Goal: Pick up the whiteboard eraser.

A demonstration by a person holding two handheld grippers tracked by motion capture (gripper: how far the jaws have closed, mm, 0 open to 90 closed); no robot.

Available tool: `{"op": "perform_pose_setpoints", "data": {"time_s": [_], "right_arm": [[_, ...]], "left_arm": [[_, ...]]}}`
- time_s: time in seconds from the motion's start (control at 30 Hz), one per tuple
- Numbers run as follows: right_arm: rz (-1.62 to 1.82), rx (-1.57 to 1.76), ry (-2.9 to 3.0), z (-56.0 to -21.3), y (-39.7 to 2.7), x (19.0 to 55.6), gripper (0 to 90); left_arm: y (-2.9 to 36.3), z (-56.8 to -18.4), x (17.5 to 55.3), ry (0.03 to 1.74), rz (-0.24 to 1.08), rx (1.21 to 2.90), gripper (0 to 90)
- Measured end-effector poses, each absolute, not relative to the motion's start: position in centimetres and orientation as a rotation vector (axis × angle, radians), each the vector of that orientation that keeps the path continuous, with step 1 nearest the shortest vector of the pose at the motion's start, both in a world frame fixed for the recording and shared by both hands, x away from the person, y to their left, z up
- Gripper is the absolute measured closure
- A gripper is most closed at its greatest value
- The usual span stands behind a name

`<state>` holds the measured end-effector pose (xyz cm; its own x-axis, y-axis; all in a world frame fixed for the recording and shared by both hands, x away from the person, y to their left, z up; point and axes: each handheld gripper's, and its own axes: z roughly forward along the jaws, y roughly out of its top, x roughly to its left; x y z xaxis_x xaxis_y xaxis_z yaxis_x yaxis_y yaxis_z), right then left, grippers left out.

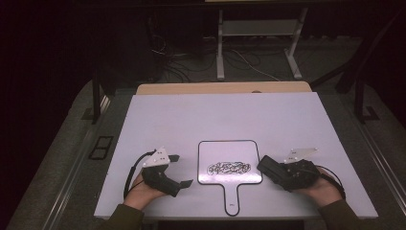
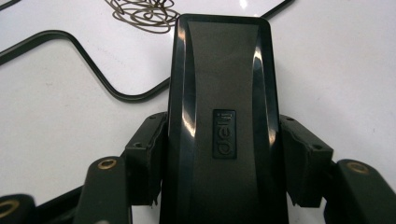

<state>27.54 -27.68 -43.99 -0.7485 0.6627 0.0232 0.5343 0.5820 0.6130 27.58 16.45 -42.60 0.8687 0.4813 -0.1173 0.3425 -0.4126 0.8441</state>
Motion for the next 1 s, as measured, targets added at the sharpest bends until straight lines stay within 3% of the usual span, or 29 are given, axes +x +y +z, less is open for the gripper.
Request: {"op": "perform_pose_setpoints", "data": {"time_s": [1.0], "right_arm": [[0.922,1.052,2.654,-42.6,-28.4,28.4,38.7]], "left_arm": [[16.3,-42.7,27.6,0.595,0.168,2.044,0.0]]}}
